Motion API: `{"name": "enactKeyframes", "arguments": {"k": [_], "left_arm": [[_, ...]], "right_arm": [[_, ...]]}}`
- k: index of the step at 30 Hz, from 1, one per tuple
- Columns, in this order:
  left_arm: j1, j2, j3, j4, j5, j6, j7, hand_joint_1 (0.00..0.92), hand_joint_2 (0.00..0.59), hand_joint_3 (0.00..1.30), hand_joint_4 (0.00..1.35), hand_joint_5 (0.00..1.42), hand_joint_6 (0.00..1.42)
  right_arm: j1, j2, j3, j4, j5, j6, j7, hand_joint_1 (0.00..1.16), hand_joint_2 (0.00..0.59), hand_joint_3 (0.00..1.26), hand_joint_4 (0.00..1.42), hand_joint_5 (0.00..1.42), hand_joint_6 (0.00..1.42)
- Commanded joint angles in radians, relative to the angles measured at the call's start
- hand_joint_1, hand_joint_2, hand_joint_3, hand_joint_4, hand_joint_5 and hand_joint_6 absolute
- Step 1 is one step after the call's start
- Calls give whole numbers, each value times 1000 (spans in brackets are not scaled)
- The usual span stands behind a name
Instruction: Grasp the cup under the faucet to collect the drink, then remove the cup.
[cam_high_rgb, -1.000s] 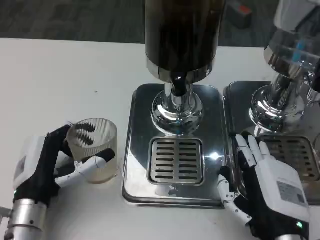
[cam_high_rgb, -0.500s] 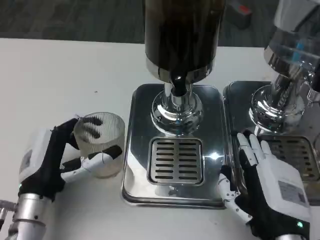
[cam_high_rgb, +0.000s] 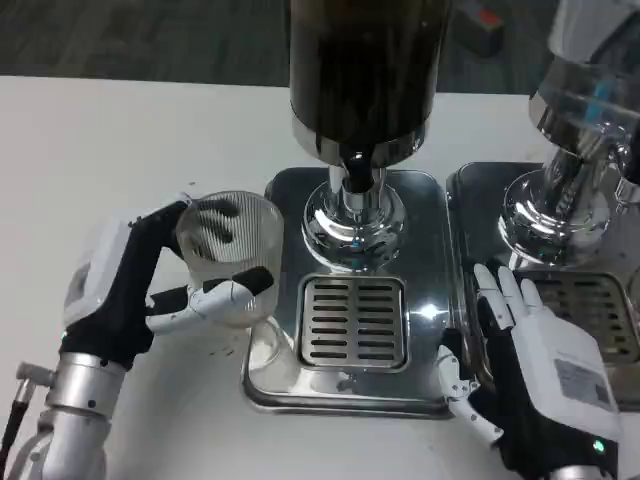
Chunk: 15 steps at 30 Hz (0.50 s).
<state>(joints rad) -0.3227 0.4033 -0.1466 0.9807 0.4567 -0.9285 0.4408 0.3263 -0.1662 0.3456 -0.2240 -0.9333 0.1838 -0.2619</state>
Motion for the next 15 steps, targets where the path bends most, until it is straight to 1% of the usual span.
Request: {"name": "enactKeyframes", "arguments": {"k": [1, 8, 15], "left_arm": [[-55, -20, -32, 2, 43, -1, 12, 496, 72, 643, 732, 837, 724], [-126, -58, -79, 57, 91, 18, 24, 496, 71, 644, 732, 837, 724], [-166, -93, -120, 113, 124, 39, 56, 501, 68, 644, 732, 837, 724]], "right_arm": [[2, 4, -1, 4, -2, 5, -21, 248, 550, 54, 0, 0, 1], [31, 30, -1, -18, -23, 29, -74, 253, 558, 54, 0, 0, 0], [55, 45, -8, -38, -31, 50, -91, 257, 560, 54, 0, 0, 0]]}}
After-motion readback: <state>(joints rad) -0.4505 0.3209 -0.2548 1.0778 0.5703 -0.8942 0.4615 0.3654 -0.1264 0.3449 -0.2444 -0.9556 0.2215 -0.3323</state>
